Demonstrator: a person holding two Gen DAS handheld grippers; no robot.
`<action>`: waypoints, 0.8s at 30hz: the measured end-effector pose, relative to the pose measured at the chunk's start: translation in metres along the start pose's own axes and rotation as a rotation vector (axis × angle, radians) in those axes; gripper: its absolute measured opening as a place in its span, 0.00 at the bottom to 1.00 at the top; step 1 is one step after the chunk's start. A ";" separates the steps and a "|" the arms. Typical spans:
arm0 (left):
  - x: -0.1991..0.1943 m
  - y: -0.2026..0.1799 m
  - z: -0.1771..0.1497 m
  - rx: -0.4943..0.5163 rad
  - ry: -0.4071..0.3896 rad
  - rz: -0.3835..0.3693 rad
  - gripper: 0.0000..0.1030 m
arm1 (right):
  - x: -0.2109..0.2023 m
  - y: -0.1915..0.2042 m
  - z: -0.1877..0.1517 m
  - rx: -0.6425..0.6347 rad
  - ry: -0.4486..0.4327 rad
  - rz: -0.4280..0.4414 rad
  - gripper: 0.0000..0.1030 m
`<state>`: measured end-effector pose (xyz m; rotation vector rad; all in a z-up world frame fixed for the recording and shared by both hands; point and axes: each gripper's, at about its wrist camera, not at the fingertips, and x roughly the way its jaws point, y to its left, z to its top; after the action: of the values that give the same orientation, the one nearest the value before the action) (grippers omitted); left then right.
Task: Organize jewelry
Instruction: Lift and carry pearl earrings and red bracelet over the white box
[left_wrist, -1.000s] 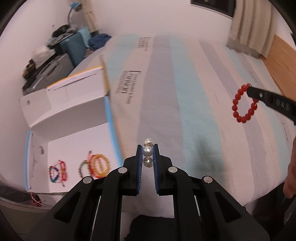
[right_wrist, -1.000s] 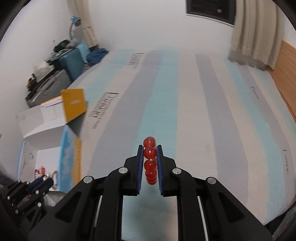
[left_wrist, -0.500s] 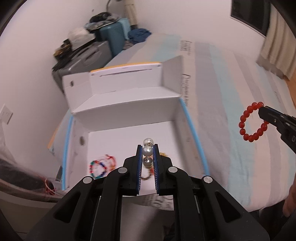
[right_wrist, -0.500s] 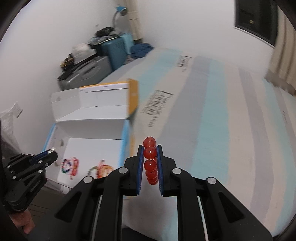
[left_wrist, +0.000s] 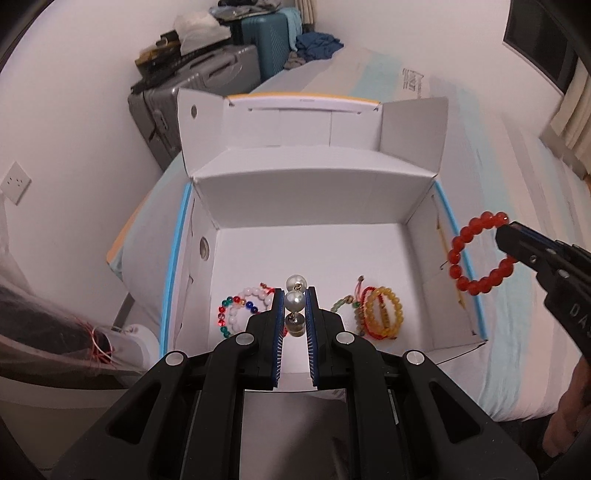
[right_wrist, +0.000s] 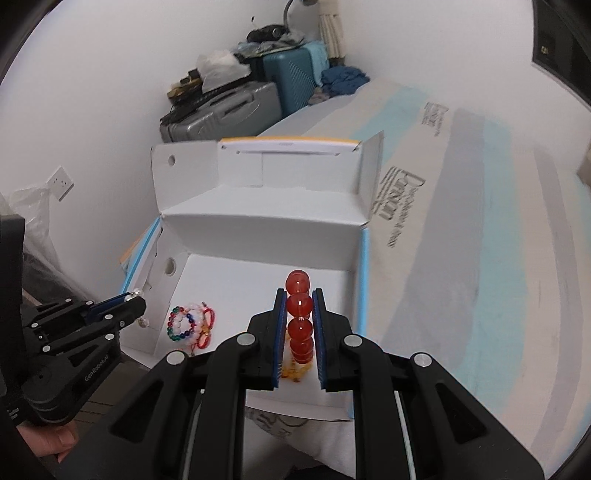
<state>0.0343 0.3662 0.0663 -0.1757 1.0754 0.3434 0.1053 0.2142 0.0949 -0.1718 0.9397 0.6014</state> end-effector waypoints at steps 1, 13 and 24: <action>0.005 0.002 0.000 -0.002 0.011 -0.006 0.10 | 0.006 0.002 -0.001 0.001 0.011 0.001 0.12; 0.083 0.011 0.004 -0.032 0.165 -0.054 0.10 | 0.080 0.001 -0.017 0.021 0.154 0.002 0.12; 0.140 0.022 -0.002 -0.026 0.293 -0.024 0.11 | 0.126 0.005 -0.028 0.011 0.261 0.002 0.12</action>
<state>0.0845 0.4128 -0.0575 -0.2680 1.3570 0.3167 0.1385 0.2589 -0.0221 -0.2441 1.1955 0.5845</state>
